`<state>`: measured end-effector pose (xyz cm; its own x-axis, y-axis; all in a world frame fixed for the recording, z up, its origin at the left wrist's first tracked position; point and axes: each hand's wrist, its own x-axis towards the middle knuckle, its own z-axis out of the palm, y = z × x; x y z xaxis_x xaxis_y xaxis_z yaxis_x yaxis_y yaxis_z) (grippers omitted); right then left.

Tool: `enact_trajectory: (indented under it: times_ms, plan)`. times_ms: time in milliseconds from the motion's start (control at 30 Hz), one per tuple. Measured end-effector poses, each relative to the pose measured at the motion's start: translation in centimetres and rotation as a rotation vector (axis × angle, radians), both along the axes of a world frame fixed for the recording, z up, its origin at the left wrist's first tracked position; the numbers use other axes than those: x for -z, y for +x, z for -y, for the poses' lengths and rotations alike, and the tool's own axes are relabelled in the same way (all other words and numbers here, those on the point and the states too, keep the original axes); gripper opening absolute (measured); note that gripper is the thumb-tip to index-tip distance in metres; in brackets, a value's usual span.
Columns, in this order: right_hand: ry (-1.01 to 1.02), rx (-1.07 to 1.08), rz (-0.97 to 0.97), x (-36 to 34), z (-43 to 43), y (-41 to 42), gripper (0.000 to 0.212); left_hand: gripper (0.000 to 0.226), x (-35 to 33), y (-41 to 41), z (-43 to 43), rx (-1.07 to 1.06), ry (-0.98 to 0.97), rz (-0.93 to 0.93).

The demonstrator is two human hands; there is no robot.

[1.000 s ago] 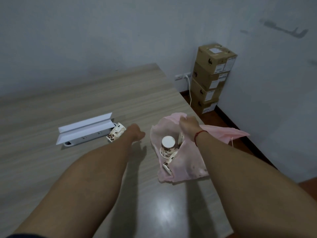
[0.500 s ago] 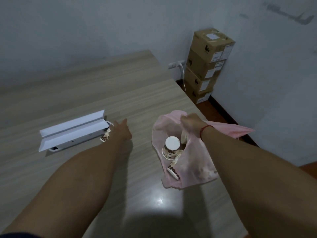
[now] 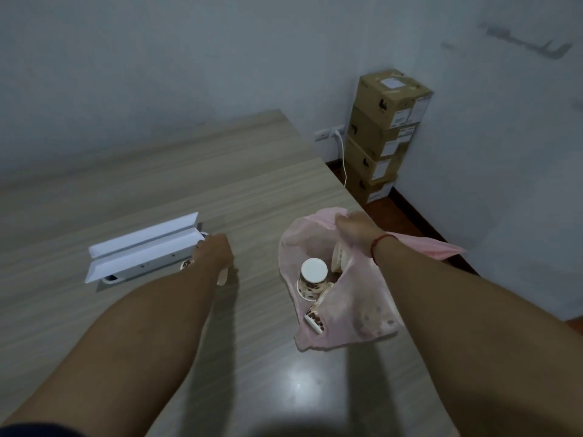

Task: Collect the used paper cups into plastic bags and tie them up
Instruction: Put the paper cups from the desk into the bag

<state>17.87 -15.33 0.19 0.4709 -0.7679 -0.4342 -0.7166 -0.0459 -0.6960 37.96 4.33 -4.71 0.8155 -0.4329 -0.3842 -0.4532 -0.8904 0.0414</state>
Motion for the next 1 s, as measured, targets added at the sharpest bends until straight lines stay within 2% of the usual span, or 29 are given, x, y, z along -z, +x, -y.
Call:
enact_trajectory:
  times_ms: [100,167,233,267,367,433,600,667,767,867,900,1000]
  plan:
    - [0.003,0.021,0.027,-0.7,0.2,-0.6,0.047,0.067,0.1,-0.7,-0.1,-0.077,-0.037,-0.107]
    - [0.008,0.030,0.038,-0.8,0.2,-1.2,0.048,0.087,2.1,-0.9,-0.9,-0.186,-0.035,-0.145]
    - [0.018,0.035,0.044,-0.4,0.1,-1.6,0.049,0.096,5.0,-0.7,-2.2,-0.270,-0.067,-0.172]
    - [0.023,0.036,0.042,-0.2,-0.1,-1.7,0.049,0.093,5.2,-1.5,-2.8,-0.291,-0.083,-0.177]
    - [0.046,0.036,0.055,0.7,-1.0,-1.6,0.048,0.054,4.8,-2.9,-3.8,-0.298,-0.191,-0.042]
    - [0.066,0.029,0.052,1.1,-1.5,-1.2,0.048,0.037,4.7,-3.0,-3.7,-0.287,-0.220,0.029]
    - [0.075,0.024,0.057,0.7,-1.7,-0.8,0.050,0.043,2.7,-2.2,-3.1,-0.251,-0.317,0.025]
    - [0.061,0.025,0.065,-0.2,-1.5,-1.0,0.049,0.040,1.3,-2.1,-2.2,-0.287,-0.400,-0.075]
    - [0.041,0.022,0.085,-1.3,-0.9,-1.6,0.048,0.027,-1.7,-3.0,-0.4,-0.388,-0.497,-0.355]
    - [0.043,0.047,0.111,-2.4,-0.4,-2.3,0.050,0.013,-4.7,-5.3,1.5,-0.280,-0.468,-0.649]
    - [0.043,0.059,0.111,-2.8,-0.3,-2.6,0.051,0.013,-5.4,-6.2,2.2,-0.259,-0.478,-0.709]
    - [0.043,0.066,0.104,-3.5,-0.4,-3.5,0.050,0.022,-5.3,-8.6,4.6,-0.240,-0.487,-0.734]
